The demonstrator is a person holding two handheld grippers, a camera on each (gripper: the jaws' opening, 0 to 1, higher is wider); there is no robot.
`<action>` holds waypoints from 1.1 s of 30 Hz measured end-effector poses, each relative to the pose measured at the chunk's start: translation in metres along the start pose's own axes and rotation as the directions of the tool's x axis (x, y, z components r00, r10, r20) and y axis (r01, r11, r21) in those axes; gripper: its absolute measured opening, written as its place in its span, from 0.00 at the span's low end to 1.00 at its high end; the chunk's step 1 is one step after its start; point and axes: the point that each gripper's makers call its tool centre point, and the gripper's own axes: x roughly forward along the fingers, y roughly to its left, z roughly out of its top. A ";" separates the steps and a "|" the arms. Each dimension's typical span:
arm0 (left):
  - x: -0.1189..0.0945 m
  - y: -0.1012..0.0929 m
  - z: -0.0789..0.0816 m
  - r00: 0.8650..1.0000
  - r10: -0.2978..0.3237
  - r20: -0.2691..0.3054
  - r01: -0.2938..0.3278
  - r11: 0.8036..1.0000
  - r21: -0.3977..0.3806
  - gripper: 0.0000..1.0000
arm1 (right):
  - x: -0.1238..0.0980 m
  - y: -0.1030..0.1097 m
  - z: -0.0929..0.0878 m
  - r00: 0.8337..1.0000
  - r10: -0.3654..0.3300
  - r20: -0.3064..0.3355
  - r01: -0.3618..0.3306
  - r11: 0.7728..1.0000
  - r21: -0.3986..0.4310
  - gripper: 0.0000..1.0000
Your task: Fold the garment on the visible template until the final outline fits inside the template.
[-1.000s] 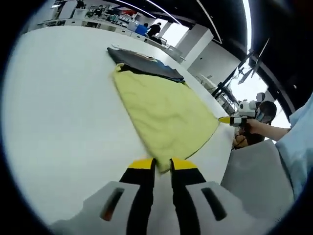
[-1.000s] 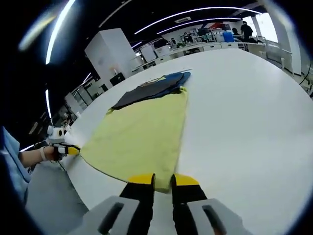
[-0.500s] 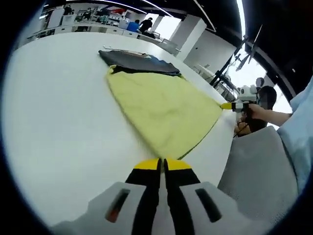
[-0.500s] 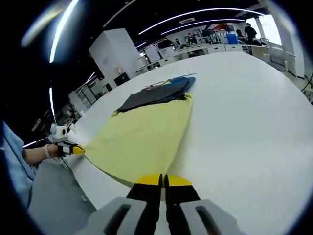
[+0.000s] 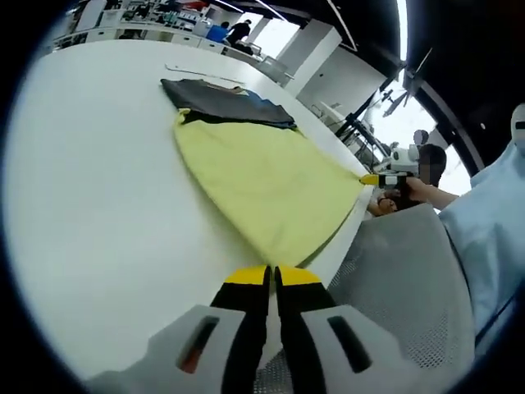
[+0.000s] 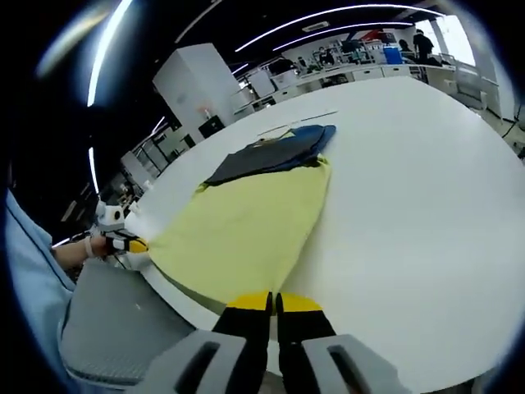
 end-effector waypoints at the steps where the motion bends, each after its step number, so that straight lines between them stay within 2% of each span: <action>1: -0.001 -0.001 -0.003 1.000 -0.006 -0.005 0.006 1.000 -0.006 0.00 | -0.001 0.001 -0.005 1.000 0.002 -0.002 -0.002 1.000 0.013 0.00; 16: -0.005 -0.015 -0.028 0.998 -0.050 -0.045 0.049 0.998 -0.031 0.00 | -0.012 0.008 -0.033 1.000 -0.008 0.010 0.007 0.996 0.090 0.00; 28: -0.006 -0.015 -0.030 0.997 -0.063 -0.048 0.062 0.998 -0.031 0.00 | -0.011 0.010 -0.032 1.000 0.001 0.001 -0.001 0.994 0.105 0.00; 33: -0.008 -0.018 -0.025 0.997 -0.071 -0.035 0.070 0.997 -0.030 0.00 | -0.012 0.011 -0.022 1.000 0.011 0.023 -0.014 0.993 0.118 0.00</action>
